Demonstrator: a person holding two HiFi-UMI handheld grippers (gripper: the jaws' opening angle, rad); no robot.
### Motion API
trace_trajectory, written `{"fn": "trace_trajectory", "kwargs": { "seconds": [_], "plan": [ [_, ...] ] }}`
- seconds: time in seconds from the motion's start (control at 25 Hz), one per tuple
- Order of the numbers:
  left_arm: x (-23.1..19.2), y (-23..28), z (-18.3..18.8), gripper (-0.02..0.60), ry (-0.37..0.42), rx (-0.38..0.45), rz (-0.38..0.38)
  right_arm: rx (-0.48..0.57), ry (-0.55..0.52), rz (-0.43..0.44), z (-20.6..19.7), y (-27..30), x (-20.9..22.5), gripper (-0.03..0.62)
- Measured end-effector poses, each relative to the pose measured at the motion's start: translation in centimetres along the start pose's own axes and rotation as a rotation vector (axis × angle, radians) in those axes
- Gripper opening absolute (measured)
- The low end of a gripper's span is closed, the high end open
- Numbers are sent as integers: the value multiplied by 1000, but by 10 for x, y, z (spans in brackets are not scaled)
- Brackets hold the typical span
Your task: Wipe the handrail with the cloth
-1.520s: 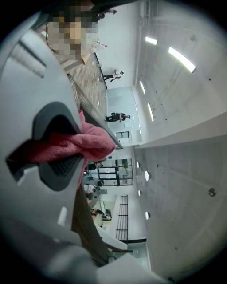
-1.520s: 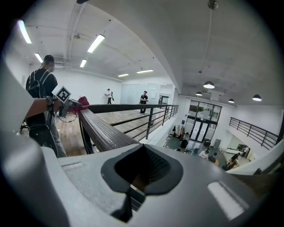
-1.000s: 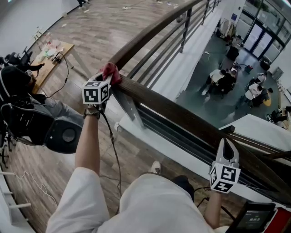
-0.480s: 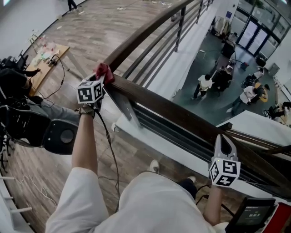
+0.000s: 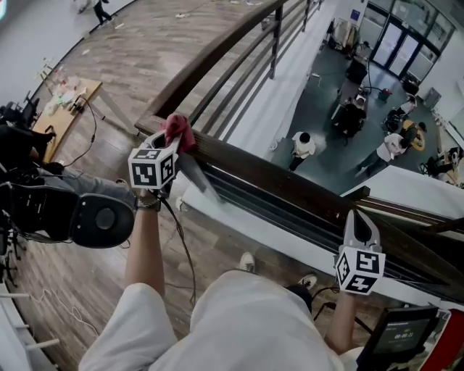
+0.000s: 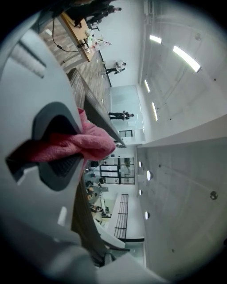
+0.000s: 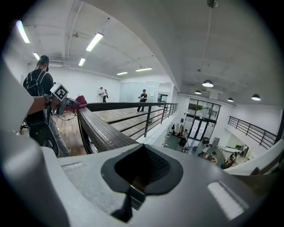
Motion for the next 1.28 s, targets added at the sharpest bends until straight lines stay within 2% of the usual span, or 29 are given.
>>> {"fn": "trace_trajectory", "kwargs": {
  "seconds": [0.2,0.6,1.04,1.28],
  "plan": [
    [49,-4,-1,72,-6,12,-27,0,8,8,-3,-1,2,2],
    [128,-6,0,72,34,-3,-144,10,1,18,-2,1,2,2],
    [232,-15,-3,72,150,4,-278,31,-14,25,-4,0,1,2],
    [265,-17,1,72,184,9,-331,38,-27,30,-1,-2,3,2]
  ]
}}
Point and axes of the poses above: the fingertips, and each gripper's own axes: y forward along the fingers, x to its right, z out of its top, the point moved 1 cm from there along -y, backward along the fingers, and after that the axes turned 2 degrees about -z, right-handed, at the moved point
